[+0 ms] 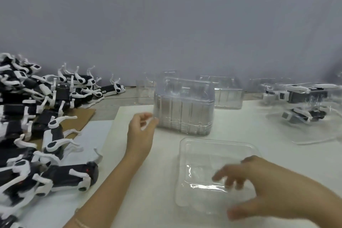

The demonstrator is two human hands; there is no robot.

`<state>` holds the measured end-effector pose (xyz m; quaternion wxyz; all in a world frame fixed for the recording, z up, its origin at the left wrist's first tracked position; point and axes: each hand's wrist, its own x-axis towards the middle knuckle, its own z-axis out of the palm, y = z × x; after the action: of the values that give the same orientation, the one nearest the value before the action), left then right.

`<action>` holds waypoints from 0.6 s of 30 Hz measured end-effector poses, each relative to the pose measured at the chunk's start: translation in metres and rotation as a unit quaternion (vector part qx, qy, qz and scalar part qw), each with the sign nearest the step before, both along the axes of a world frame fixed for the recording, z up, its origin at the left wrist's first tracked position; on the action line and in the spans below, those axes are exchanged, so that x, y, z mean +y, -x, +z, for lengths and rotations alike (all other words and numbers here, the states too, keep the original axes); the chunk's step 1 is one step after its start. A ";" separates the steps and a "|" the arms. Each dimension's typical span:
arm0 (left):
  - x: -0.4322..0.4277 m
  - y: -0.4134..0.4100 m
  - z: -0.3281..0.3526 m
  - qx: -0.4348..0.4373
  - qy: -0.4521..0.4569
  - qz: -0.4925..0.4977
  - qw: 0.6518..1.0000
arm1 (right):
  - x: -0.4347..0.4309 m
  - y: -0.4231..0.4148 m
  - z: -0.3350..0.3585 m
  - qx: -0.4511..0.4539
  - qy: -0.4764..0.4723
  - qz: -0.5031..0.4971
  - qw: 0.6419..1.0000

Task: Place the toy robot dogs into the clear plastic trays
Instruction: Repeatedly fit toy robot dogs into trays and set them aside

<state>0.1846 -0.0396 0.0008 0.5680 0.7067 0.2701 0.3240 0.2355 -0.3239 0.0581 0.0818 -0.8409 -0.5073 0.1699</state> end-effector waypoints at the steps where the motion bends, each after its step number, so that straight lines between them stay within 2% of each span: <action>1: -0.002 0.009 0.003 0.034 0.007 -0.021 0.999 | -0.001 0.002 -0.006 -0.044 -0.002 0.013 0.999; 2: -0.005 0.016 0.011 0.065 0.025 -0.052 0.996 | 0.001 0.003 -0.006 -0.051 -0.050 -0.006 0.997; 3: -0.010 0.021 0.023 0.090 0.050 -0.092 0.990 | 0.004 0.005 0.001 -0.023 -0.143 -0.046 0.988; 4: -0.017 0.026 0.037 0.109 0.072 -0.138 0.982 | 0.008 0.008 0.010 0.032 -0.259 -0.091 0.961; 5: -0.026 0.032 0.050 0.113 0.086 -0.185 0.972 | 0.008 0.008 0.016 0.106 -0.367 -0.131 0.915; 7: -0.044 0.043 0.070 0.043 0.104 -0.272 0.956 | 0.008 0.008 0.022 0.205 -0.480 -0.140 0.842; 9: -0.062 0.052 0.083 -0.078 0.104 -0.318 0.939 | 0.015 0.015 0.031 0.245 -0.499 -0.126 0.822; 12: -0.077 0.060 0.093 -0.186 0.091 -0.293 0.934 | 0.023 0.027 0.037 0.276 -0.502 -0.133 0.809; 15: -0.080 0.064 0.097 -0.203 0.125 -0.269 0.933 | 0.028 0.034 0.040 0.289 -0.517 -0.141 0.793; 18: -0.082 0.067 0.099 -0.215 0.173 -0.314 0.908 | 0.028 0.037 0.041 0.341 -0.513 -0.125 0.777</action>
<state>0.1181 -0.1219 0.1003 0.7983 0.5585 -0.0424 0.2214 0.1984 -0.2960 0.0995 0.6896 -0.6174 -0.3483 0.1482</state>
